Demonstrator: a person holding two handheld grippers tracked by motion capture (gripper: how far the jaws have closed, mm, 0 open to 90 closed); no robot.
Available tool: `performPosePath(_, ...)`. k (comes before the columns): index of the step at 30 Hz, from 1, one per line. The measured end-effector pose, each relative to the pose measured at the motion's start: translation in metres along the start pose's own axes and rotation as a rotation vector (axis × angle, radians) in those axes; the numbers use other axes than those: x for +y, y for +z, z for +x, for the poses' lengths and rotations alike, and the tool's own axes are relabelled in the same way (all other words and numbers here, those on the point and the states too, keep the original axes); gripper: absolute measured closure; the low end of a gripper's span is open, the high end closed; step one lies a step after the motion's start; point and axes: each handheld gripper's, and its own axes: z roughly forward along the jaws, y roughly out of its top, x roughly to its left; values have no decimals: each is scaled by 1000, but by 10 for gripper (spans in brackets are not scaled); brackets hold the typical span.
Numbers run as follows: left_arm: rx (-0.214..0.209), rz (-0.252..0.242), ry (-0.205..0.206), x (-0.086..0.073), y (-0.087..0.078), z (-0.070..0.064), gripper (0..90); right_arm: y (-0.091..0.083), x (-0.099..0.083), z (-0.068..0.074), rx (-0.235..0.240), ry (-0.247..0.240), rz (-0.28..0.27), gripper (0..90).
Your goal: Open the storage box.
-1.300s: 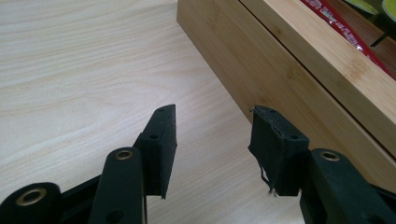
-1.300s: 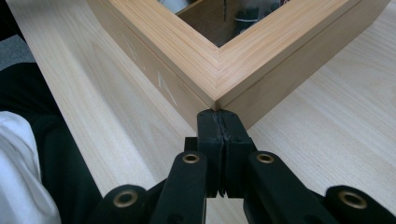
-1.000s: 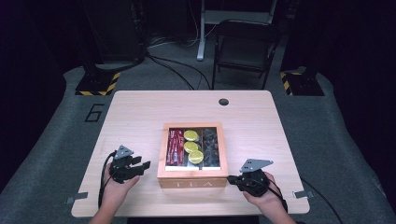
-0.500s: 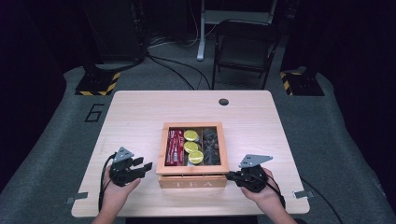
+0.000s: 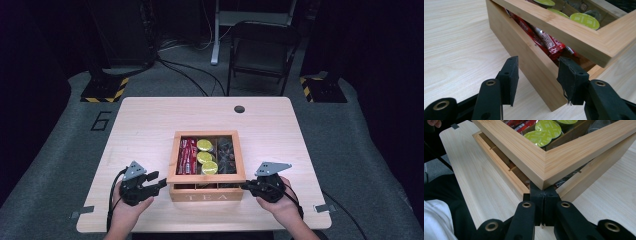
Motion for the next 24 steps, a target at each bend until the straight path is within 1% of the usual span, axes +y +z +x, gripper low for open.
performPosePath(1,1,-3,-2,0,1,-2,510,0,0,0,0,2,-2,889)
performPosePath(2,-5,7,13,0,1,-4,510,0,1,0,3,1,0,889)
performPosePath(4,-9,5,15,0,1,-5,510,0,1,0,2,5,0,889)
performPosePath(7,-23,7,34,2,2,-10,512,-1,2,1,2,11,1,889)
performPosePath(9,-32,9,55,3,2,-15,517,-1,2,1,1,10,-1,889)
performPosePath(10,-40,12,77,5,1,-20,530,-1,2,1,-1,10,-1,889)
performPosePath(11,-40,12,77,5,1,-20,534,-1,2,1,-1,10,-1,889)
performPosePath(14,-50,4,94,7,0,-28,542,-1,2,0,-2,8,-2,889)
performPosePath(16,-48,-7,111,10,-2,-32,544,-1,2,0,-5,6,-9,889)
performPosePath(18,-43,-12,115,11,-3,-34,535,-2,3,0,-3,4,-12,888)
performPosePath(20,-20,-20,123,12,-4,-35,523,-2,4,0,-3,-2,-12,887)
performPosePath(21,-16,-25,113,13,-5,-35,504,-3,5,-1,2,-13,-19,885)
performPosePath(22,-5,-35,116,13,-5,-34,492,-4,6,-1,-1,-4,-19,883)
performPosePath(24,-3,-38,113,15,-6,-34,479,-5,7,-1,0,-10,-24,882)
